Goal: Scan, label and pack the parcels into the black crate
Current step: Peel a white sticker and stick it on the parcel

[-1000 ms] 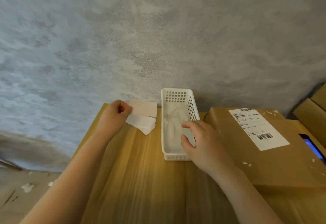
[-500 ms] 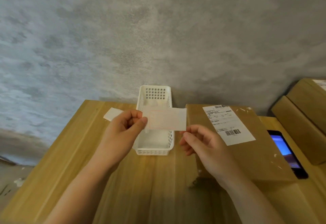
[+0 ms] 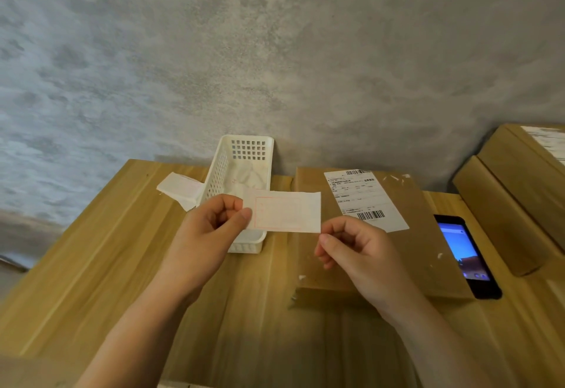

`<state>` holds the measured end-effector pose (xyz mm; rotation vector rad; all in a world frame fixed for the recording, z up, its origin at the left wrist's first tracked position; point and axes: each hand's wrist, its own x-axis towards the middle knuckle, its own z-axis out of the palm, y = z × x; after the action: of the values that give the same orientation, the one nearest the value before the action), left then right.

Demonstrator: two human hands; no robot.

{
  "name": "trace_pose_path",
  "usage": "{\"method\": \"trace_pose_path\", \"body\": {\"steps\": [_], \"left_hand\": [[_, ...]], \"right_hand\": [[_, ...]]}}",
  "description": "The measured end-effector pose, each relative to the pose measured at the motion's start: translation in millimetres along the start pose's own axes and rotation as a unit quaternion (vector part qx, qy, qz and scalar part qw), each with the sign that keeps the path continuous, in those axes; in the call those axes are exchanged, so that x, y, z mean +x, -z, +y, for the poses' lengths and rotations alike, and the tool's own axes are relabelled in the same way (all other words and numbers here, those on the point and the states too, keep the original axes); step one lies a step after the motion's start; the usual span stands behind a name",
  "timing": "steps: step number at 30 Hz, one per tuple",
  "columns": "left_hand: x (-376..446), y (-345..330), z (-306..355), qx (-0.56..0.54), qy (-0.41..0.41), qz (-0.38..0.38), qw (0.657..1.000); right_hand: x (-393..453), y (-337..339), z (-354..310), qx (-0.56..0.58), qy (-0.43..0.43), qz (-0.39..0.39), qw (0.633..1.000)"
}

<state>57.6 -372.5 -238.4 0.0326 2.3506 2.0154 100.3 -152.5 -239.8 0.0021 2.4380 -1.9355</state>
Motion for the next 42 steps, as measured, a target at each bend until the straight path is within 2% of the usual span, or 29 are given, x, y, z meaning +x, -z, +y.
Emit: {"method": "trace_pose_path", "body": {"steps": [21,25,28,31,34,37,42], "left_hand": [[-7.7,-4.6,0.1,0.013,0.001,-0.01,1.0],[-6.6,-7.3,-6.6,0.095,-0.005,-0.012,0.995],[-7.0,-16.0,-11.8,0.247,-0.05,0.002,0.968],[-14.8,-28.8,-5.4,0.326,-0.163,0.042,0.93],[-26.8,-40.0,5.3,0.302,-0.27,0.028,0.914],[-36.8,-45.3,9.8,0.223,-0.267,-0.024,0.937],[-37.9,-40.3,6.5,0.186,-0.25,-0.015,0.95]], "right_hand": [[-4.6,4.8,4.9,-0.003,0.027,-0.019,0.999],[-5.5,4.5,4.6,-0.01,0.037,-0.026,0.999],[-6.4,2.4,2.8,-0.006,0.05,-0.025,0.998],[-8.5,-0.6,-1.1,0.004,0.075,-0.024,0.997],[-10.4,-5.0,-4.8,0.014,0.108,-0.022,0.994],[-11.5,-7.4,-7.1,0.01,0.139,-0.025,0.99],[-10.4,-8.6,-6.8,-0.035,0.172,-0.007,0.985]]}}
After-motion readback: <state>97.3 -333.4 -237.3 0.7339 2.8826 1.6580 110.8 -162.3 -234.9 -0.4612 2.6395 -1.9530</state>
